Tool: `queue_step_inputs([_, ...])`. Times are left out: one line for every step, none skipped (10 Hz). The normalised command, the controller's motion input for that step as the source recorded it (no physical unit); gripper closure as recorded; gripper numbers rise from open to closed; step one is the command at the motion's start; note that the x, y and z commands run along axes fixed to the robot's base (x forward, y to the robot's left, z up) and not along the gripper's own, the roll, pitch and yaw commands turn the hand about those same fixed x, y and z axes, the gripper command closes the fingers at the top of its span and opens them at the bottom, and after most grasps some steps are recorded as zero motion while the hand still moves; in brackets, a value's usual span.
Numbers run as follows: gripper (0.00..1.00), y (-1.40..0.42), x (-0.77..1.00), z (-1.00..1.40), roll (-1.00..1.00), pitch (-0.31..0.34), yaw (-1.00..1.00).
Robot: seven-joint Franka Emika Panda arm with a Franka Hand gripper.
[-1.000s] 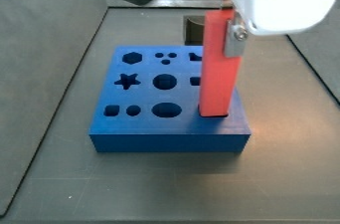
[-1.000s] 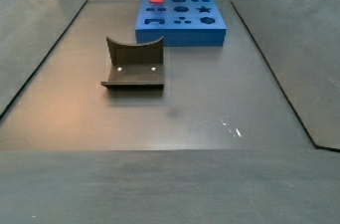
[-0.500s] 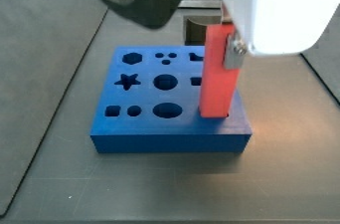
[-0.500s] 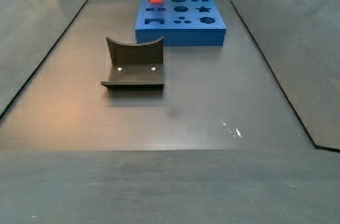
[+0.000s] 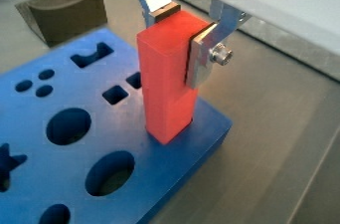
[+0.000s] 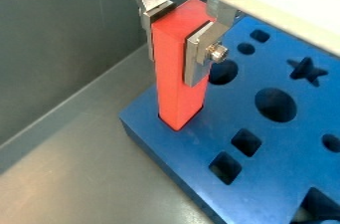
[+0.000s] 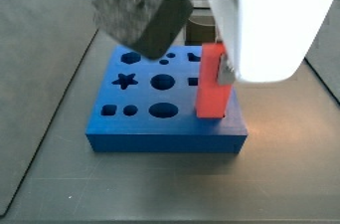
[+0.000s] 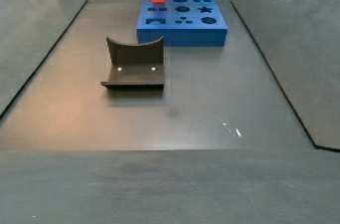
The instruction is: Insert the rectangle object.
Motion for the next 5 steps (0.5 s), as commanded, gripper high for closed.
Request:
queue_step_inputs([1.00,0.00,0.00,-0.40,-0.02,-0.026,-0.05])
queue_step_inputs([1.00,0.00,0.07,-0.38,-0.02,0.000,-0.06])
queue_step_inputs([1.00,0.00,0.08,-0.23,-0.07,0.000,-0.13])
queue_step_inputs([1.00,0.00,0.02,0.00,0.00,0.000,0.00])
queue_step_inputs([1.00,0.00,0.00,0.00,0.00,0.000,0.00])
